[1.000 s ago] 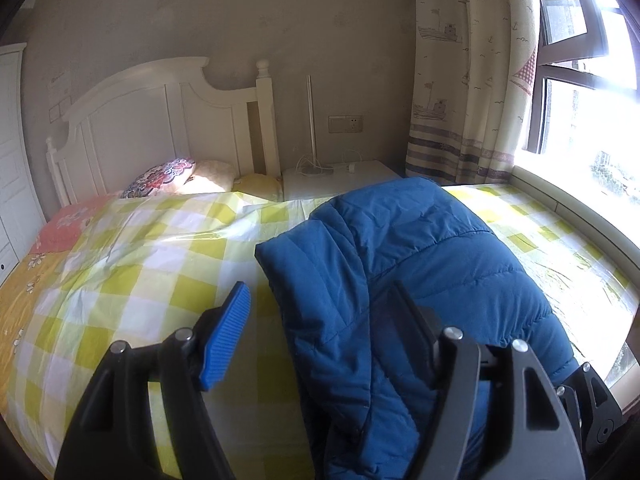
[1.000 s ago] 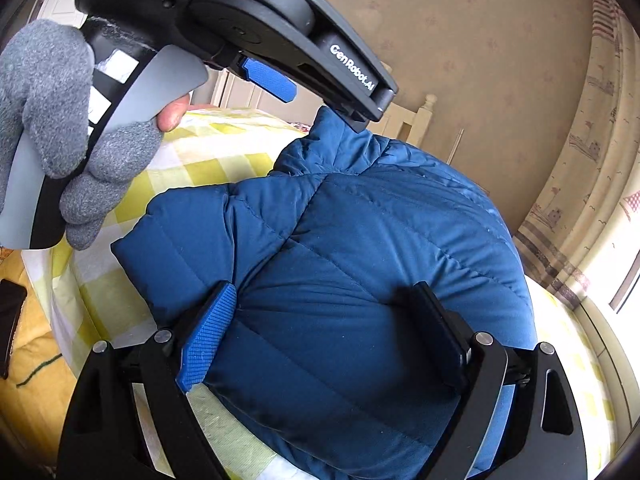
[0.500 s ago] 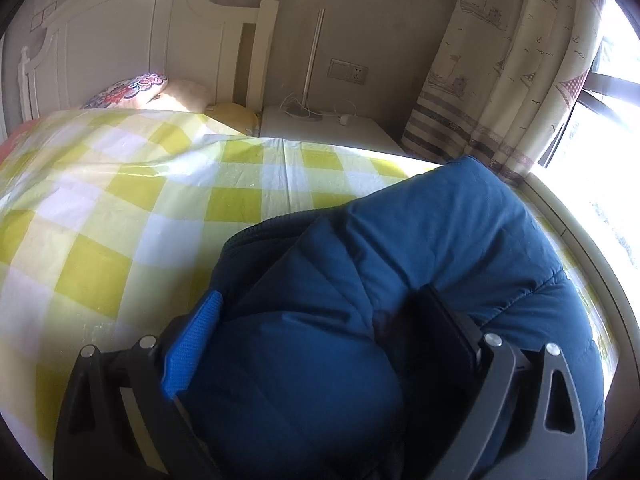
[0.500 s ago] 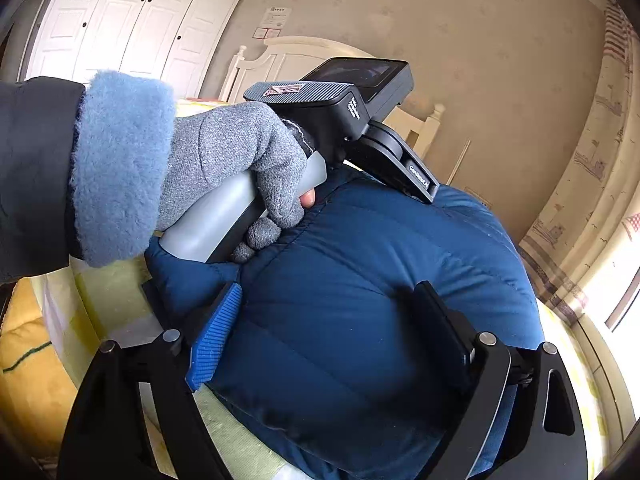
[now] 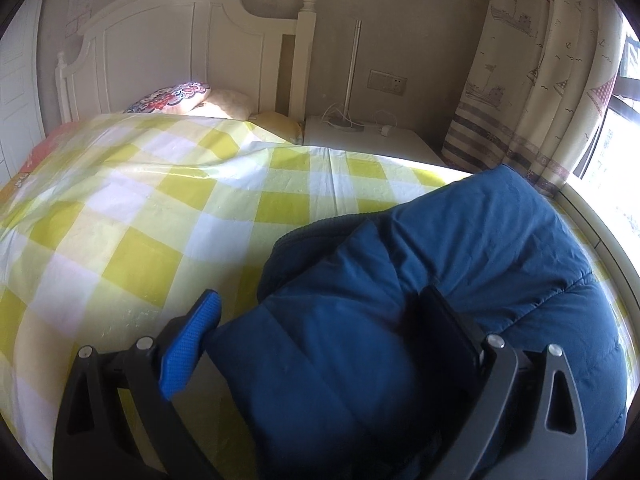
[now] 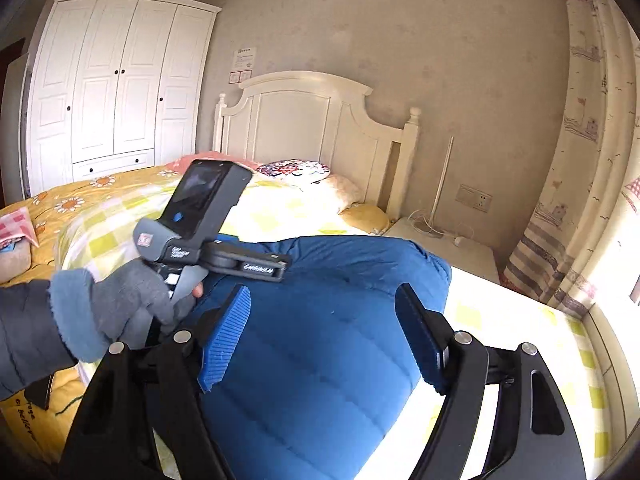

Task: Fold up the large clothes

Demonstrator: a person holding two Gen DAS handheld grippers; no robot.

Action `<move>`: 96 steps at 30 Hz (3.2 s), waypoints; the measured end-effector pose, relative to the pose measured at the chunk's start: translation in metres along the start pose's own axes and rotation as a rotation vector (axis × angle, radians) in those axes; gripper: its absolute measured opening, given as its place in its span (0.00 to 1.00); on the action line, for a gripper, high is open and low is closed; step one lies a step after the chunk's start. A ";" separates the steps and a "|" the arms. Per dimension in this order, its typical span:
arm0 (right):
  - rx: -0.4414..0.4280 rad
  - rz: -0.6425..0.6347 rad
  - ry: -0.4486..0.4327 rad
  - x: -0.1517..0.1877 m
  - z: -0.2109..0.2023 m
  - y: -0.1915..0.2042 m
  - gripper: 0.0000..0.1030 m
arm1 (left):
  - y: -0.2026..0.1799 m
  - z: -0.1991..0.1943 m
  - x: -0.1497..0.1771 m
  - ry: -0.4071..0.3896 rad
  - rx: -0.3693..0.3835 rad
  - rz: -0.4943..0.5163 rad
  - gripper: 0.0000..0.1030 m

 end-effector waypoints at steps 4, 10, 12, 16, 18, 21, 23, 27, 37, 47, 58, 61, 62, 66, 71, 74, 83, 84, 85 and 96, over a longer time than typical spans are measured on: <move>-0.006 0.079 0.134 -0.017 0.082 -0.052 0.68 | 0.003 -0.001 0.000 -0.002 -0.016 -0.004 0.98; -0.021 0.087 0.357 0.016 0.195 -0.070 0.69 | 0.006 -0.002 0.001 0.001 -0.008 -0.025 0.98; -0.048 0.137 0.495 0.059 0.224 -0.072 0.70 | 0.011 0.000 0.001 0.013 -0.004 -0.056 0.98; -0.072 0.132 0.576 0.058 0.233 -0.074 0.72 | 0.017 0.005 0.006 0.040 0.024 -0.103 0.98; -0.031 0.077 0.531 0.032 0.228 -0.078 0.72 | 0.018 0.005 0.007 0.038 0.029 -0.113 0.98; -0.117 0.145 0.435 -0.005 0.221 -0.065 0.72 | 0.019 0.005 0.007 0.038 0.032 -0.122 0.98; -0.189 0.093 0.435 -0.012 0.228 -0.037 0.72 | 0.019 0.003 0.008 0.034 0.031 -0.128 0.98; -0.222 -0.022 0.647 0.047 0.269 0.002 0.72 | 0.022 0.005 0.009 0.043 0.011 -0.134 0.98; -0.096 -0.029 0.511 0.031 0.250 -0.008 0.75 | 0.033 0.025 0.018 0.136 0.089 -0.225 0.98; -0.202 0.032 0.432 0.030 0.084 0.015 0.88 | 0.034 0.026 0.018 0.136 0.093 -0.230 0.98; -0.211 0.508 0.314 0.069 0.007 -0.029 0.92 | 0.047 -0.036 0.025 0.167 0.285 -0.289 0.98; -0.222 0.736 0.322 0.096 0.002 -0.058 0.94 | 0.041 -0.051 0.042 0.240 0.459 -0.373 0.98; -0.231 0.789 0.331 0.104 0.003 -0.063 0.94 | 0.038 -0.053 0.049 0.260 0.488 -0.384 0.98; -0.292 0.916 0.395 0.129 0.014 -0.054 0.96 | 0.025 -0.058 0.071 0.321 0.601 -0.425 0.98; -0.345 0.904 0.425 0.132 0.027 -0.025 0.96 | 0.017 -0.057 0.083 0.333 0.613 -0.433 0.98; -0.341 0.900 0.416 0.134 0.033 -0.021 0.96 | 0.007 -0.056 0.087 0.339 0.581 -0.389 0.98; -0.338 0.848 0.422 0.131 0.043 -0.003 0.96 | -0.027 -0.052 0.087 0.368 0.660 -0.317 0.98; -0.334 0.833 0.410 0.131 0.043 0.000 0.96 | -0.032 -0.053 0.088 0.363 0.659 -0.318 0.98; -0.331 0.812 0.388 0.130 0.043 0.002 0.95 | -0.034 -0.054 0.088 0.353 0.658 -0.329 0.98; -0.172 0.459 0.093 0.047 0.032 -0.025 0.76 | -0.054 -0.069 0.012 0.015 0.624 -0.387 0.66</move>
Point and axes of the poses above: each gripper's, at about its wrist camera, not at the fingertips, and z roughly the way its jaws point, y to its left, x to its underside, the point moved 7 cm from there along z, roughly the way its jaws point, and after that the axes turned 8 degrees about -y, right-handed, at the moved point
